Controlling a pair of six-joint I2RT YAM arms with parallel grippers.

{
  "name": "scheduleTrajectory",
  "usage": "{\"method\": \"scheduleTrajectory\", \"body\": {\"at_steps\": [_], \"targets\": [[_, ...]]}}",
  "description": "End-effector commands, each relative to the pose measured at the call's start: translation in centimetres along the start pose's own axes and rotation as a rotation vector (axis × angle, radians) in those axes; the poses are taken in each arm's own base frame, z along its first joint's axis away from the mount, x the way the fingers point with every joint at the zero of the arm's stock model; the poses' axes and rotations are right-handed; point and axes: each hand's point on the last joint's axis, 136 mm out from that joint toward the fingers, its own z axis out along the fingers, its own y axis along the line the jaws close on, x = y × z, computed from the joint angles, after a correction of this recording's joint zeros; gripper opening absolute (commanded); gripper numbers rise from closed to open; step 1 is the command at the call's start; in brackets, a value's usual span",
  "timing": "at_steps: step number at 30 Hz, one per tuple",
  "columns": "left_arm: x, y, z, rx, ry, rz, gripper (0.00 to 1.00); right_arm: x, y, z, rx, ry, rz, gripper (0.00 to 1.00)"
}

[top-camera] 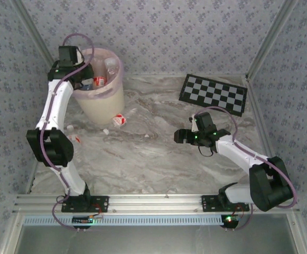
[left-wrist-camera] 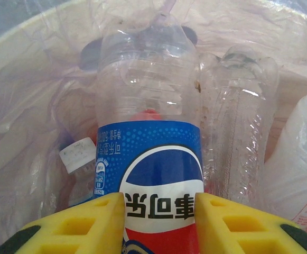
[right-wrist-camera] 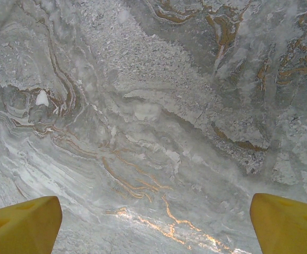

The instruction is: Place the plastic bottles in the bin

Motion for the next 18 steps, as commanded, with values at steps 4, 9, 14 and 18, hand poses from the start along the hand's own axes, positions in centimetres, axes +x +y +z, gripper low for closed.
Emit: {"method": "scheduleTrajectory", "body": {"at_steps": [4,9,14,18], "targets": [[7.9,-6.2,2.4,0.198,0.247,-0.03,0.37,-0.1,0.0,-0.1,0.005,-0.004,0.009,0.94],[9.1,-9.8,1.8,0.249,0.27,0.009,0.37,-0.8,-0.7,-1.3,0.015,-0.049,0.045,0.94],[11.3,-13.7,1.4,0.323,0.325,0.032,0.37,-1.8,-1.6,-3.3,0.005,-0.112,0.084,0.94],[12.9,-16.9,0.6,0.371,0.345,0.071,0.37,-1.8,-2.2,-4.7,-0.018,-0.131,0.081,0.93]]}}
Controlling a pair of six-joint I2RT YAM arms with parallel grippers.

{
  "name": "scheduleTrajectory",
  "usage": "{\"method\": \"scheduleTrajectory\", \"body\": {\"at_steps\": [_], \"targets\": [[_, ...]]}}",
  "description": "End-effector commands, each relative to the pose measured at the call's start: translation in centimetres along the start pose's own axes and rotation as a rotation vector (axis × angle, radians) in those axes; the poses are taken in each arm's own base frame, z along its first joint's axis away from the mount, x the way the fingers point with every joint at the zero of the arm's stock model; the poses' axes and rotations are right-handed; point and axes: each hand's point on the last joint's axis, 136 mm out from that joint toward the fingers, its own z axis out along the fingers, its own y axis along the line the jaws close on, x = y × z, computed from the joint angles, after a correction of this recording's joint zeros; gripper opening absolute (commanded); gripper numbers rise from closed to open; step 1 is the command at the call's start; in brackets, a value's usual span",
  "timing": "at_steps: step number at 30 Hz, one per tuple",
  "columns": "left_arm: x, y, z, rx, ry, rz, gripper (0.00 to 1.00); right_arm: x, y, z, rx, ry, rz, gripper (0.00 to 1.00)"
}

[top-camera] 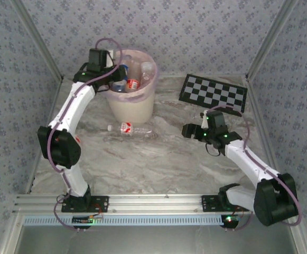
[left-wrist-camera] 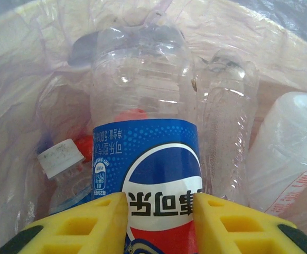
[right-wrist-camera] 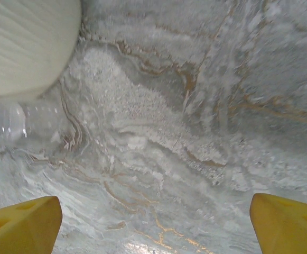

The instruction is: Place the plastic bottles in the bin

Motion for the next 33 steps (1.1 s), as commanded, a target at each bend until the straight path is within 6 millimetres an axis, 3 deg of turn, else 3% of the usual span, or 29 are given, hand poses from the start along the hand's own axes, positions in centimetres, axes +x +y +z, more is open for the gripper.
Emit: {"method": "scheduleTrajectory", "body": {"at_steps": [1,7,11,15,18,21,23,26,28,30,33], "targets": [[8.6,-2.5,2.6,0.056,0.286,-0.028,0.37,1.2,-0.3,-1.1,-0.032,0.025,-0.014,0.93],[9.9,-7.2,2.9,0.127,0.305,0.036,0.37,2.4,2.7,-3.4,-0.227,-0.018,-0.183,0.92],[9.5,-9.4,2.7,0.157,0.296,0.062,0.41,3.3,3.9,-3.8,-0.295,-0.022,-0.217,0.91],[7.0,-10.4,1.0,0.176,0.234,0.08,0.55,2.8,3.4,-4.1,-0.249,-0.062,-0.221,0.91],[4.7,-10.9,-1.0,0.167,0.204,0.144,0.74,1.5,2.1,-4.0,-0.157,-0.093,-0.175,0.91],[2.1,-11.9,-3.5,0.184,0.14,0.191,0.91,0.4,1.7,-3.4,-0.143,-0.089,-0.124,0.92],[-0.3,-12.3,-5.9,0.181,0.067,0.218,0.96,0.0,1.7,-2.9,-0.15,-0.091,-0.098,0.92],[-3.2,-11.8,-10.4,0.129,-0.025,0.227,0.97,-0.4,1.2,-2.9,-0.119,-0.087,-0.088,0.93],[-3.9,-10.7,-13.4,0.07,-0.058,0.231,0.98,-0.6,0.6,-3.0,-0.094,-0.093,-0.085,0.94],[-3.1,-8.8,-15.5,-0.01,-0.049,0.219,0.99,-0.8,0.1,-3.1,-0.081,-0.101,-0.073,0.94],[1.2,-5.7,-16.4,-0.081,0.001,0.115,0.98,-0.9,-0.6,-2.9,-0.069,-0.104,-0.054,0.94]]}}
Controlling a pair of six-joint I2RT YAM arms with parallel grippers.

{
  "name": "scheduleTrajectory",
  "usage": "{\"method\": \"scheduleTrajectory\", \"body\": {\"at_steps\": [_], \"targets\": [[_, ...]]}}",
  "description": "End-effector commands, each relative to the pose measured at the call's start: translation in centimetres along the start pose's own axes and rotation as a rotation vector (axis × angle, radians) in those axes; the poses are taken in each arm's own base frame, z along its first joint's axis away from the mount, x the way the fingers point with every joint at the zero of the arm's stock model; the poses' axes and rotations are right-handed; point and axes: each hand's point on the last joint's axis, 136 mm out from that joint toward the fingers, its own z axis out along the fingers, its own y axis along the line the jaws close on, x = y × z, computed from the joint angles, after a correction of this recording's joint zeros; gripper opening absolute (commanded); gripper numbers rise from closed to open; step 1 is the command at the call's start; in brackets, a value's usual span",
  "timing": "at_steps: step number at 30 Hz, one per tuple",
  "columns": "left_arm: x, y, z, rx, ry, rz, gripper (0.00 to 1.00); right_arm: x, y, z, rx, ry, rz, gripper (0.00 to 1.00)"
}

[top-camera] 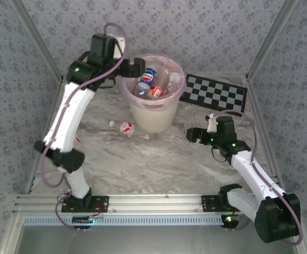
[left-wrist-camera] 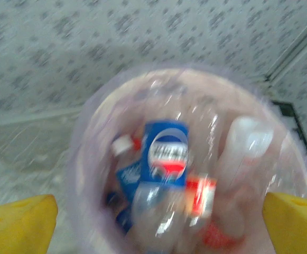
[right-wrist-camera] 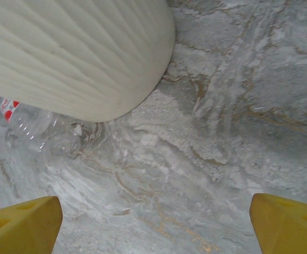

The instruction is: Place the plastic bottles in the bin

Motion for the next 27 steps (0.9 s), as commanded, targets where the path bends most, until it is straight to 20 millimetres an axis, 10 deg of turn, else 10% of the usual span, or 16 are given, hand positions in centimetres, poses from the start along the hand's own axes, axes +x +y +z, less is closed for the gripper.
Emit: {"method": "scheduleTrajectory", "body": {"at_steps": [1,9,27], "targets": [[6.4,3.4,-2.5,-0.119,0.074,-0.133,0.96,-1.3,-0.6,-0.3,0.029,-0.03,0.022,0.94],[22.7,7.3,0.8,-0.163,0.097,-0.802,0.92,-0.8,-1.9,-0.7,0.033,0.019,0.036,0.94],[31.6,7.3,11.1,-0.277,0.159,-1.133,0.85,0.1,-3.5,-2.2,0.119,0.043,0.137,0.94]]}}
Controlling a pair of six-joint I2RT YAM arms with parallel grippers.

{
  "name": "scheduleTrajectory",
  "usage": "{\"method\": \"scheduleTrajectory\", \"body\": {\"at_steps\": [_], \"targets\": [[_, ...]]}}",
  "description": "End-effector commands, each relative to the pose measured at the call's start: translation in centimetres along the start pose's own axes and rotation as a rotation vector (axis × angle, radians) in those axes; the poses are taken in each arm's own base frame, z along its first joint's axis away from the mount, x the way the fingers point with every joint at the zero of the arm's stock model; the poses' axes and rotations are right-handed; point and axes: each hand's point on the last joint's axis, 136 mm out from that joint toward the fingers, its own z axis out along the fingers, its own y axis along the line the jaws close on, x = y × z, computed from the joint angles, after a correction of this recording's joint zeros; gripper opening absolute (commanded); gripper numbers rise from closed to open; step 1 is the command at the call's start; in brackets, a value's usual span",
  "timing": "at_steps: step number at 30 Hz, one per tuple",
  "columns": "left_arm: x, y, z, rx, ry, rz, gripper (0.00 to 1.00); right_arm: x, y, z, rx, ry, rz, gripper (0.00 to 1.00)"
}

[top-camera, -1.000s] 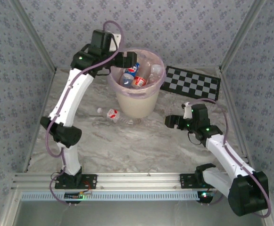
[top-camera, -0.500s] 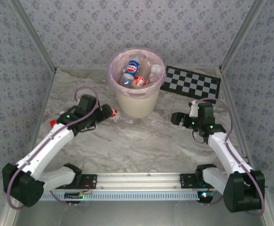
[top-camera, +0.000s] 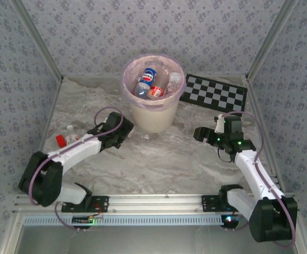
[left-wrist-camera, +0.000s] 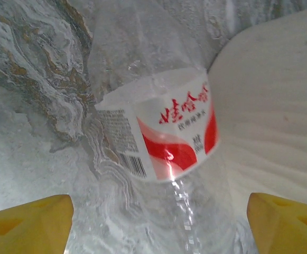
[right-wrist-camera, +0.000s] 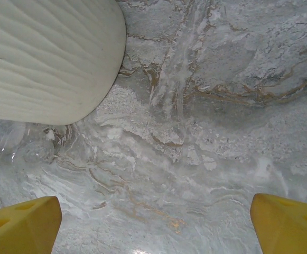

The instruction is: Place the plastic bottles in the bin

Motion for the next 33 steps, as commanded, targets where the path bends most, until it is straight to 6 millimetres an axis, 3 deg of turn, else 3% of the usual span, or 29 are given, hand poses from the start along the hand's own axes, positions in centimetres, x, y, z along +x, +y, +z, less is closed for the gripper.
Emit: {"method": "scheduleTrajectory", "body": {"at_steps": [1,5,10,13,17,26,28,30,33], "targets": [[0.1,-1.2,1.2,0.062,-0.024,-0.075,0.85,-0.4,-0.2,-0.5,0.019,0.0,0.027,0.95],[0.6,-0.7,2.4,0.034,-0.026,-0.066,0.85,-0.6,0.1,-0.1,0.001,0.001,0.052,0.94],[-0.4,2.8,3.6,-0.066,-0.106,-0.091,0.61,-0.3,0.0,0.2,0.0,0.009,0.069,0.94],[-0.5,3.3,3.5,-0.072,-0.116,-0.079,0.54,-0.3,0.2,0.3,-0.004,0.016,0.072,0.93],[-1.5,3.3,2.3,-0.089,-0.154,-0.048,0.44,-0.6,0.1,0.1,0.01,0.015,0.066,0.93],[-3.6,0.9,-2.7,-0.045,-0.212,0.046,0.35,-1.5,1.1,0.7,0.0,0.02,0.06,0.93],[-3.9,0.8,-3.5,-0.048,-0.212,0.058,0.35,-1.6,1.3,0.8,-0.002,0.023,0.056,0.93],[-3.8,1.1,-3.5,-0.049,-0.177,0.053,0.44,-1.6,1.4,0.9,-0.002,0.027,0.052,0.93],[-2.5,0.7,-2.0,-0.006,-0.086,0.002,0.73,-1.4,1.3,1.3,0.004,0.039,0.052,0.93]]}}
